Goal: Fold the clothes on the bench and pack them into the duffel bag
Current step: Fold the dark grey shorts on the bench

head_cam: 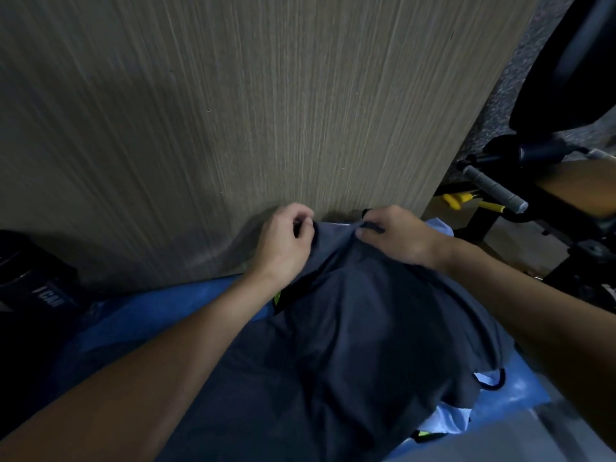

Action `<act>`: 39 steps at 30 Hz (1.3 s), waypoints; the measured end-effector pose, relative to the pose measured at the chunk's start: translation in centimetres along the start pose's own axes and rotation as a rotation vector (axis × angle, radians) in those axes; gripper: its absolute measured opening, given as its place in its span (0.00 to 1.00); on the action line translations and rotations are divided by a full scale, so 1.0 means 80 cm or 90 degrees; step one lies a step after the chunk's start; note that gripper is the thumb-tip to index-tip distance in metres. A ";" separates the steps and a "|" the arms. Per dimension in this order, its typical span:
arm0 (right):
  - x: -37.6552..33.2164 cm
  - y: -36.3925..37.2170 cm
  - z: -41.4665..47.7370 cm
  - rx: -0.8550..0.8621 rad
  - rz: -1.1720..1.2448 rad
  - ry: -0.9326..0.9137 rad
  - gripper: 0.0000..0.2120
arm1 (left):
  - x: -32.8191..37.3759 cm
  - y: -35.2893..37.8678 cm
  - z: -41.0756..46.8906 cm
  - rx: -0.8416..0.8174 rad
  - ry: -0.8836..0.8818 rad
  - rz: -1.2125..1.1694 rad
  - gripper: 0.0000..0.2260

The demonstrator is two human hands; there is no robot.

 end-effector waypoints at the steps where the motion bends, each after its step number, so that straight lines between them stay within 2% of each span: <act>1: 0.003 0.000 0.001 0.014 -0.007 0.019 0.13 | 0.002 -0.001 0.003 0.006 -0.028 -0.016 0.08; 4: 0.006 0.002 0.005 0.024 -0.019 0.067 0.15 | -0.005 -0.002 -0.001 -0.060 -0.095 0.047 0.28; 6: 0.003 0.004 0.007 -0.008 -0.016 0.075 0.14 | -0.017 0.001 -0.007 -0.100 -0.121 0.094 0.32; 8: -0.001 0.006 0.008 -0.032 0.008 0.075 0.12 | -0.031 0.005 -0.006 -0.122 -0.177 0.089 0.29; 10: -0.005 0.007 0.009 -0.035 0.044 0.089 0.15 | -0.040 0.011 -0.004 -0.154 -0.212 0.044 0.22; 12: -0.010 0.005 0.008 -0.038 0.093 0.112 0.19 | -0.040 0.014 -0.002 -0.132 -0.183 -0.004 0.13; 14: -0.011 0.001 0.008 -0.018 0.190 0.151 0.20 | -0.034 0.009 -0.001 -0.069 -0.127 -0.058 0.10; 16: -0.009 0.001 0.012 -0.012 0.236 0.160 0.14 | -0.026 0.003 0.000 -0.042 -0.081 -0.120 0.12; 18: -0.007 0.003 0.015 -0.044 0.207 0.145 0.06 | -0.021 -0.001 -0.001 -0.031 -0.047 -0.169 0.14; 20: -0.003 0.011 0.016 -0.084 0.227 0.165 0.20 | -0.020 -0.004 -0.001 -0.024 -0.023 -0.200 0.17; 21: -0.004 0.012 0.016 -0.082 0.254 0.174 0.22 | -0.021 -0.004 0.000 -0.024 -0.019 -0.210 0.17; 24: -0.007 0.009 0.017 -0.035 0.255 0.146 0.05 | -0.022 -0.005 0.000 -0.031 -0.031 -0.226 0.19; 28: -0.008 0.002 0.021 0.003 0.193 0.143 0.07 | -0.023 -0.007 -0.001 -0.029 -0.003 -0.203 0.18; 31: -0.007 0.008 0.022 -0.009 0.284 0.156 0.05 | -0.022 -0.008 -0.002 -0.032 0.023 -0.202 0.19; 34: -0.007 0.013 0.025 -0.024 0.416 0.184 0.23 | -0.014 -0.010 -0.004 -0.038 0.064 -0.195 0.20; 35: -0.007 0.014 0.025 -0.028 0.433 0.187 0.24 | -0.012 -0.012 -0.003 -0.038 0.075 -0.194 0.20; 37: -0.008 0.011 0.027 -0.011 0.425 0.168 0.14 | -0.011 -0.016 -0.002 -0.042 0.084 -0.192 0.20; 39: -0.010 0.003 0.027 0.054 0.432 0.151 0.05 | -0.013 -0.019 -0.001 -0.044 0.077 -0.180 0.19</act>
Point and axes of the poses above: each hand's wrist, its own z-axis towards the middle knuckle, its own y-axis out of the palm, x = y × z, the point moved 2 cm from there along z, towards the middle knuckle, and after that the axes turned 15 degrees about -y, right-handed, at the moved point
